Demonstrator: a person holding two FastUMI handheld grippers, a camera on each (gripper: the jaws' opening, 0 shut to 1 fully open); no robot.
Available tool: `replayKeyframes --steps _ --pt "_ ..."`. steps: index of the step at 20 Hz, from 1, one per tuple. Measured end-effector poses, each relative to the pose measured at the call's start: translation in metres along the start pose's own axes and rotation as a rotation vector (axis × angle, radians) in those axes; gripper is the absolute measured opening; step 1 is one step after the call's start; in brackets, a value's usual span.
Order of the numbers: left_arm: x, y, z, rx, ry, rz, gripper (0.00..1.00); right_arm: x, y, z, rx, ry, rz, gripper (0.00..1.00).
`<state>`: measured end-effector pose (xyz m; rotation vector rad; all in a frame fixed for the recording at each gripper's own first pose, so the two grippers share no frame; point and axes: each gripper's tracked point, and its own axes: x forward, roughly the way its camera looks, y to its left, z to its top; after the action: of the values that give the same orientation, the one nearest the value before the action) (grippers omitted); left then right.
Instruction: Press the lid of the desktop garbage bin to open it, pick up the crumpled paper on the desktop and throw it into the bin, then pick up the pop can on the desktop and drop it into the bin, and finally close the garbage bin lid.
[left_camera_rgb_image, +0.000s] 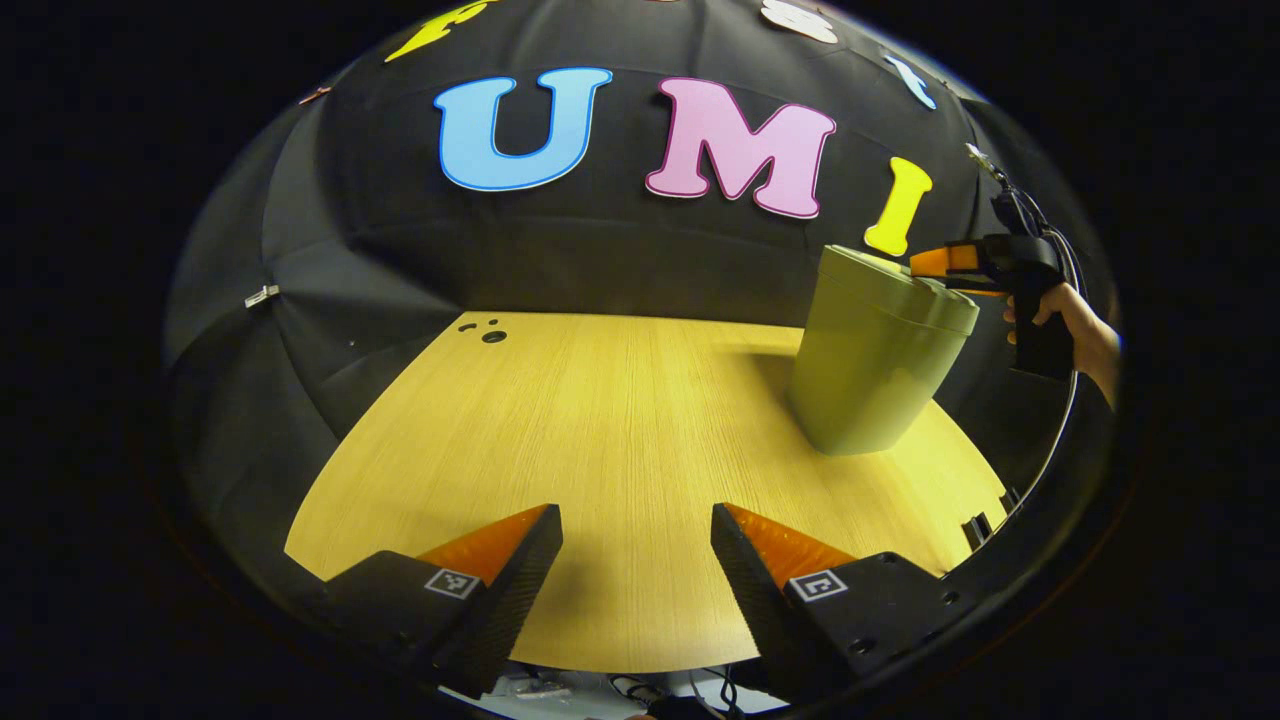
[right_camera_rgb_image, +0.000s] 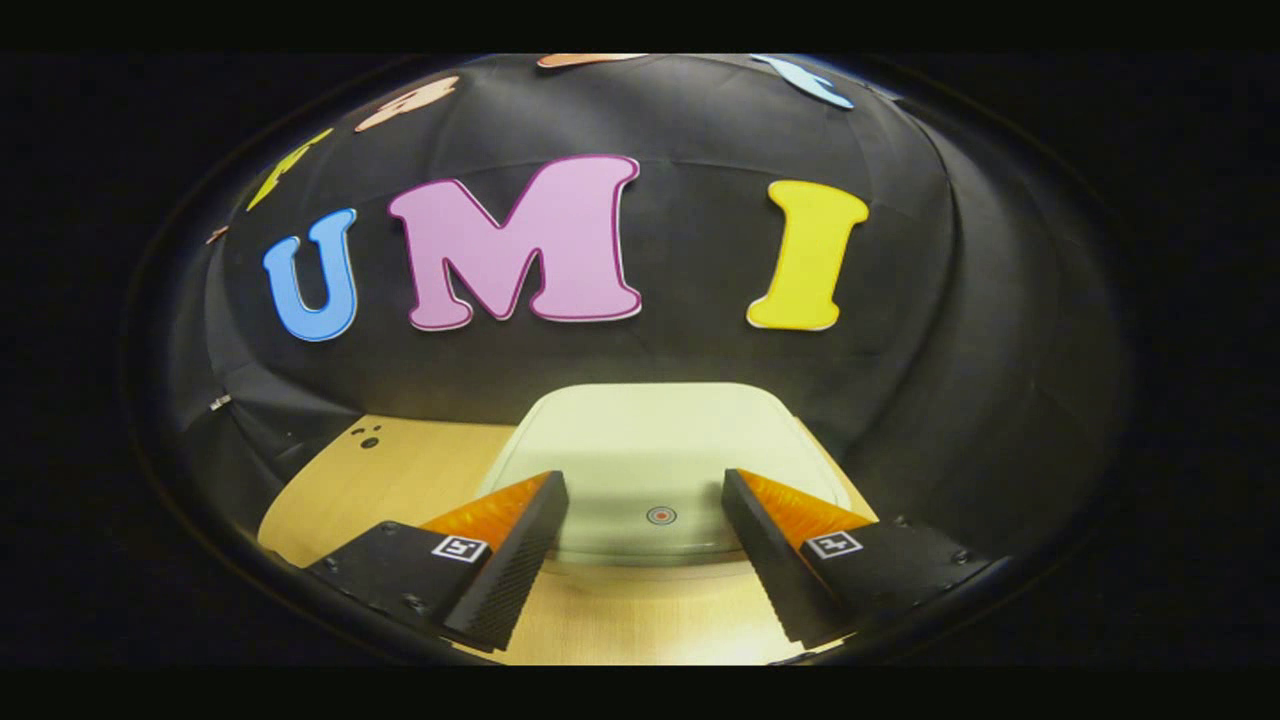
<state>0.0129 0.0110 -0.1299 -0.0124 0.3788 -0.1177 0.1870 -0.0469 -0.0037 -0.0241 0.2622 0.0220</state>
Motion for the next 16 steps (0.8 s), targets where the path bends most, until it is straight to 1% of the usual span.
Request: replayKeyframes --steps 3,7,8,11,14,16 --pt "-0.002 -0.004 0.008 -0.005 -0.027 -0.015 0.96 -0.001 0.001 0.004 -0.025 -0.030 0.021 0.99" --pt "-0.008 -0.008 0.030 0.012 -0.083 -0.033 0.96 -0.008 -0.001 0.003 0.008 -0.009 -0.038 0.98" --pt "-0.012 -0.007 0.036 0.018 -0.102 -0.033 0.96 -0.013 0.001 0.005 0.013 -0.020 -0.033 0.98" --pt "-0.024 -0.004 0.063 0.030 -0.187 -0.031 0.96 -0.038 0.017 0.025 0.053 -0.113 -0.010 0.99" --pt "-0.039 0.002 0.084 0.020 -0.279 -0.019 0.96 -0.073 0.023 0.038 0.069 -0.206 -0.020 0.98" --pt "-0.051 0.003 0.097 0.008 -0.348 -0.030 0.96 -0.096 0.034 0.042 0.077 -0.255 -0.011 0.98"
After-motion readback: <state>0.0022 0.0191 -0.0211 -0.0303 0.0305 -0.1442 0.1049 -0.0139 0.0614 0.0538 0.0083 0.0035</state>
